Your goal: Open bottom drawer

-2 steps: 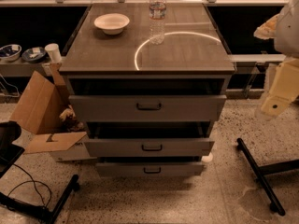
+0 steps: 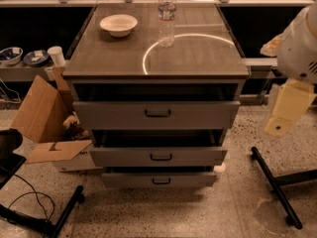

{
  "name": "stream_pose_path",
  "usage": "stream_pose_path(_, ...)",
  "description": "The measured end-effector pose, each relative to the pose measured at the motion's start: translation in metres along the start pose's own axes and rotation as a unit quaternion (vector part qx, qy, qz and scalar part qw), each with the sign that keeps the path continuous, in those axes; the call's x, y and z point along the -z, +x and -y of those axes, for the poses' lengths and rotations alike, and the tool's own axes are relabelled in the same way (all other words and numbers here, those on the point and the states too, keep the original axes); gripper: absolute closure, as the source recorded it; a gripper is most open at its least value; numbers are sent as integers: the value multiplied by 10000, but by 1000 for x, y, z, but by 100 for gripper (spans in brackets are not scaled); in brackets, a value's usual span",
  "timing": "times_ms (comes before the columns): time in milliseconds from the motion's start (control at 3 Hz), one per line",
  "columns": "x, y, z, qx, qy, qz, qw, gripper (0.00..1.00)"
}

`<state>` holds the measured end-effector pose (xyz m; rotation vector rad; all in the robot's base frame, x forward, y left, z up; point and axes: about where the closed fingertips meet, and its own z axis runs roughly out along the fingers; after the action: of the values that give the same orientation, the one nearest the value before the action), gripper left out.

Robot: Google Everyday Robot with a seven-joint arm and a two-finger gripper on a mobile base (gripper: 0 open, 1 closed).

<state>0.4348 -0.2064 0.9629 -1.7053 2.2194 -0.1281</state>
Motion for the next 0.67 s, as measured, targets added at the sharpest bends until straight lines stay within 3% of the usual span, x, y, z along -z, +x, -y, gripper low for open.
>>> stream_pose_path(333,-37,-7,-25,-139,27,-40,9999,0)
stream_pose_path(667,-91,-25,-50,-166,324,-253,9990,0)
